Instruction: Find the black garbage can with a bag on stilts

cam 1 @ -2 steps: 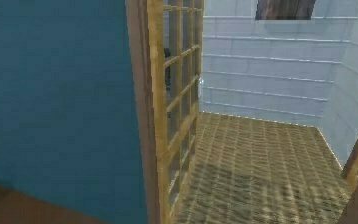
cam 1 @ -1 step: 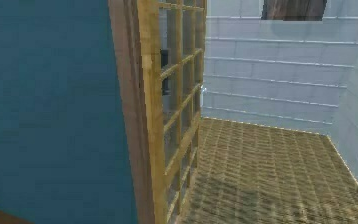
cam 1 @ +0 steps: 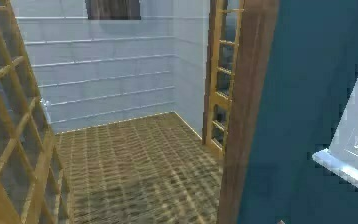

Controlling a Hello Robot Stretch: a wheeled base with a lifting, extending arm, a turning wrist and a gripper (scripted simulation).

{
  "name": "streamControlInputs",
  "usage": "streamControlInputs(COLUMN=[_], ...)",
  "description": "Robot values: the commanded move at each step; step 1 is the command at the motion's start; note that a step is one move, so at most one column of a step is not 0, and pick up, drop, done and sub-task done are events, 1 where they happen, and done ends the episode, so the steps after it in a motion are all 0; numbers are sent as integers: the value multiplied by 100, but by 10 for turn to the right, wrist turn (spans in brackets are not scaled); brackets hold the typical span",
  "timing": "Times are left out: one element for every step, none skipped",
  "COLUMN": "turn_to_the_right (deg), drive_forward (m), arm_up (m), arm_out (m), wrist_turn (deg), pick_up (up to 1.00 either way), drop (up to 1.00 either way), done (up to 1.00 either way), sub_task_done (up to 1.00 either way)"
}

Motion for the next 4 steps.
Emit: streamControlInputs(turn_to_the_right=[0, -330, 0, 0], drive_forward=[65, 0, 100, 10], arm_up=[0, 0, 0, 0], arm_out=[0, 0, 0, 0], wrist_turn=[0, 0, 0, 0], pick_up=[0, 0, 0, 0], drop=[0, 0, 0, 0], done=[0, 0, 0, 0], sub_task_done=[0, 0, 0, 0])
